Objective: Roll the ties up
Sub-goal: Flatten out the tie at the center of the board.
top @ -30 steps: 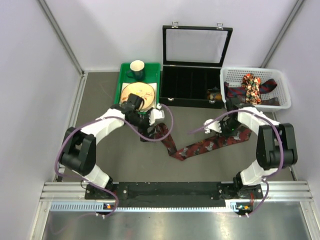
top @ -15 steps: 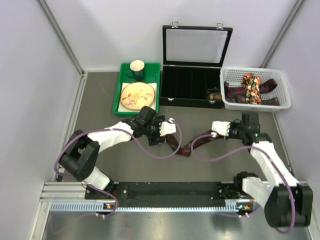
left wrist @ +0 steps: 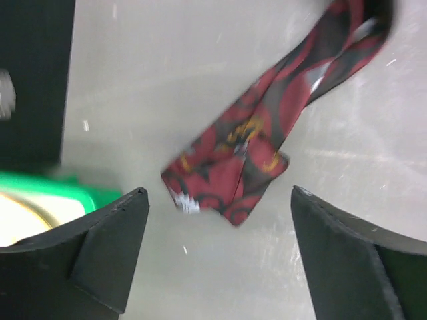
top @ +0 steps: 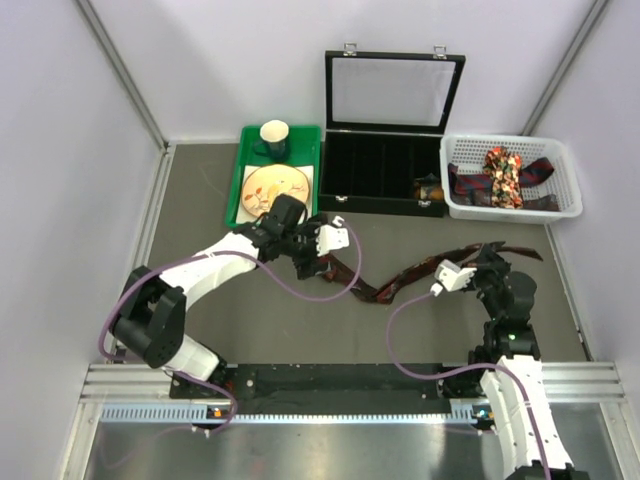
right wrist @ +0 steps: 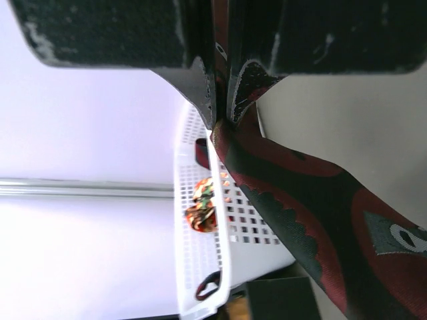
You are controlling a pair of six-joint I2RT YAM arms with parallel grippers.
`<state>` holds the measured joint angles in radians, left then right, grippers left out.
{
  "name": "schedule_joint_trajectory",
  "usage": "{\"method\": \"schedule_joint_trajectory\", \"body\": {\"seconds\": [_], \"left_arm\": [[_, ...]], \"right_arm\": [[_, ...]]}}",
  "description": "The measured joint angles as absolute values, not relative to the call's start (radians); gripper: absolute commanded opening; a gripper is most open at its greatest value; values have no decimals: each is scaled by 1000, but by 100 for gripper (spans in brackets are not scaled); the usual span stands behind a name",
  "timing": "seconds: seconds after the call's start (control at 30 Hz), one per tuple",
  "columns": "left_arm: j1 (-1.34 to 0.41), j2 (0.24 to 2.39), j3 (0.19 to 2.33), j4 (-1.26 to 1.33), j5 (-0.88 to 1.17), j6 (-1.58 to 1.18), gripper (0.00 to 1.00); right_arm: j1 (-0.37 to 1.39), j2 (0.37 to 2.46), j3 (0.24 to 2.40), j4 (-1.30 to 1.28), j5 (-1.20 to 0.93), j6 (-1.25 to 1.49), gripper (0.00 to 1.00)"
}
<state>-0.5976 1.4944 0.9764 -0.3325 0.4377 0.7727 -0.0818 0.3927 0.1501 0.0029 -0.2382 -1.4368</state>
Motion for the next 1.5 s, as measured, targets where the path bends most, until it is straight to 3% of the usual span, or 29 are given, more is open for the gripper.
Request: {"method": "schedule_joint_trajectory", "body": {"seconds": [0.33,0.5,0.63,0.77,0.97,1.07,1.1,1.2,1.37,1.5], "left_arm": [[-731,1686,1165,-508,476,958,89],[-752,1819,1225,-577,393,1028,62],[-744,1868,1278,-651,310,1042,27],[-666,1823,1294,-713,339,1016,10],[-417,1656,1313,-772,516,923,6],[-333,1599,1293,-780,575,878,8],[-312,1578,1261,-770,593,859,12],[-296,1553,1150,-764,629,808,17],[-297,1559,1049,-760,664,710,11],[-285,1560,1050,-748,714,673,13]], "right_arm": [[-82,347,149,29,-236,-1448,0],[-83,356,148,91,-221,-1456,0],[-83,445,163,158,-193,-1448,0],[-88,621,241,249,-156,-1420,0],[-119,820,367,450,-157,-1393,0],[-147,845,349,521,-205,-1411,0],[-161,844,330,531,-229,-1426,0],[-215,837,238,496,-318,-1502,0],[-228,828,108,356,-437,-1635,0],[-230,815,87,260,-473,-1692,0]]}}
